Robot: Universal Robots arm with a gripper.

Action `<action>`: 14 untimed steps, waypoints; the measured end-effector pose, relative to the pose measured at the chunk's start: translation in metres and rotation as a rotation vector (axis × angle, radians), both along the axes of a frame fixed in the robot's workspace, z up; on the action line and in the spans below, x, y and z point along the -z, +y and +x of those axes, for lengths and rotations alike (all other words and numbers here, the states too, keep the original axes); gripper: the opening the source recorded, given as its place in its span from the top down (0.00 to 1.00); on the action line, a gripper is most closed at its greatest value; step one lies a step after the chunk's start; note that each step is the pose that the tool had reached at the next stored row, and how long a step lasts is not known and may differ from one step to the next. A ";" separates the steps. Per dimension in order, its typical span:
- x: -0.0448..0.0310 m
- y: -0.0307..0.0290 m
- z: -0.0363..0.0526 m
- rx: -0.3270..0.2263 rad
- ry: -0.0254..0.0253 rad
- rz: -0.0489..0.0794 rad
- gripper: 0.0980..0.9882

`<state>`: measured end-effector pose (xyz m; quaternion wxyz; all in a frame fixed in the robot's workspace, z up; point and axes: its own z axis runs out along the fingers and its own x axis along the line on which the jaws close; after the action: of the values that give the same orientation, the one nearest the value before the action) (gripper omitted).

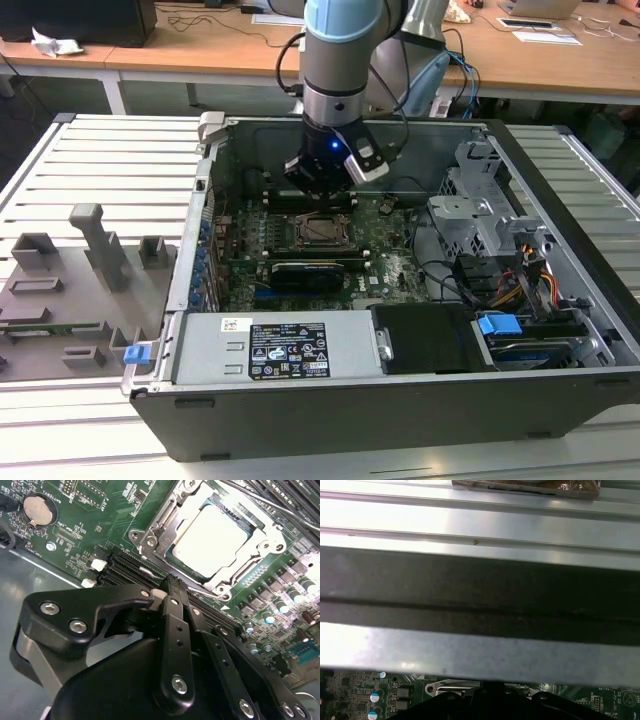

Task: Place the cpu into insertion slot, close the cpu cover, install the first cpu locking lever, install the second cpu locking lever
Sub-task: 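Install the first cpu locking lever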

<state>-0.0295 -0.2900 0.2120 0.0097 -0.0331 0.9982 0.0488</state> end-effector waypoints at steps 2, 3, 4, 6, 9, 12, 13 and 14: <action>0.0011 0.0003 0.0016 0.000 0.0001 0.000 0.99; 0.0016 0.0004 0.0022 0.000 0.0001 0.000 0.99; 0.0019 0.0006 0.0027 0.000 0.0001 0.000 0.99; 0.0029 0.0008 0.0045 0.000 0.0001 0.000 0.99; 0.0041 0.0010 0.0073 0.000 0.0001 0.000 0.99; 0.0049 0.0011 0.0096 0.000 0.0001 0.000 0.99; 0.0051 0.0011 0.0100 0.000 0.0001 0.000 0.99; 0.0054 0.0011 0.0104 0.001 0.0000 0.000 0.99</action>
<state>-0.0191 -0.2889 0.2066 0.0097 -0.0327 0.9982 0.0489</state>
